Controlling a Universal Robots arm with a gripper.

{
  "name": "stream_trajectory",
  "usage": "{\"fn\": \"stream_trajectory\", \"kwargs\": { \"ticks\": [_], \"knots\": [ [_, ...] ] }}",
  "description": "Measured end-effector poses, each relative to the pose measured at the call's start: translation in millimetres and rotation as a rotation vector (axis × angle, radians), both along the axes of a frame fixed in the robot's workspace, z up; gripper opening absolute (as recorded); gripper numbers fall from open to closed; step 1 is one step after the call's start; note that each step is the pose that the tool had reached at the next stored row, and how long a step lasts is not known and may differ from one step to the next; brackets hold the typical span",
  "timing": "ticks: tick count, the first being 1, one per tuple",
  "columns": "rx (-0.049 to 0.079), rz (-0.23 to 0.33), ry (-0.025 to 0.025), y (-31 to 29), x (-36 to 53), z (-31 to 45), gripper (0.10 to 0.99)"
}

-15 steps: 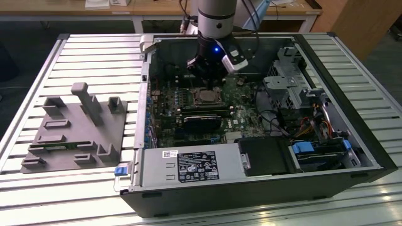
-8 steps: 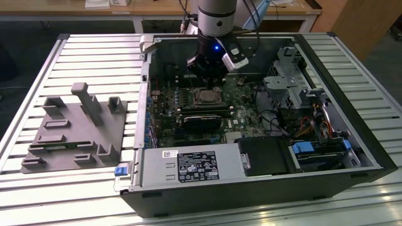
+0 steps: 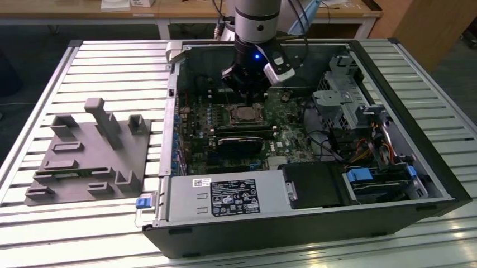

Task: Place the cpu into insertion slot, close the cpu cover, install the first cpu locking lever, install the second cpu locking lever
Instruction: 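Install the first cpu locking lever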

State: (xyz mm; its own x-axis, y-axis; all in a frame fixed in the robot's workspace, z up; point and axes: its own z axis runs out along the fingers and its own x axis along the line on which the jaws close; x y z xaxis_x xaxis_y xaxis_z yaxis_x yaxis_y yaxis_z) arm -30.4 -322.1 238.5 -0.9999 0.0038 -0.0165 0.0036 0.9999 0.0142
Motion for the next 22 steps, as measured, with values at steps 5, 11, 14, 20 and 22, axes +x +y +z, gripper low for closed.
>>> {"fn": "stream_trajectory", "kwargs": {
  "ticks": [5,11,14,20,22],
  "knots": [
    [0.0,0.0,0.0,0.0,-3.7,0.0,0.106],
    [0.0,0.0,-0.0002,0.0,-15.4,0.0,0.106],
    [0.0,0.0,-0.0005,0.0,-23.2,0.0,0.106],
    [0.0,0.0,-0.0012,0.0,-37.7,0.0,0.106],
    [0.0,0.0,-0.0015,0.0,-42.5,0.0,0.106]
  ]
}}
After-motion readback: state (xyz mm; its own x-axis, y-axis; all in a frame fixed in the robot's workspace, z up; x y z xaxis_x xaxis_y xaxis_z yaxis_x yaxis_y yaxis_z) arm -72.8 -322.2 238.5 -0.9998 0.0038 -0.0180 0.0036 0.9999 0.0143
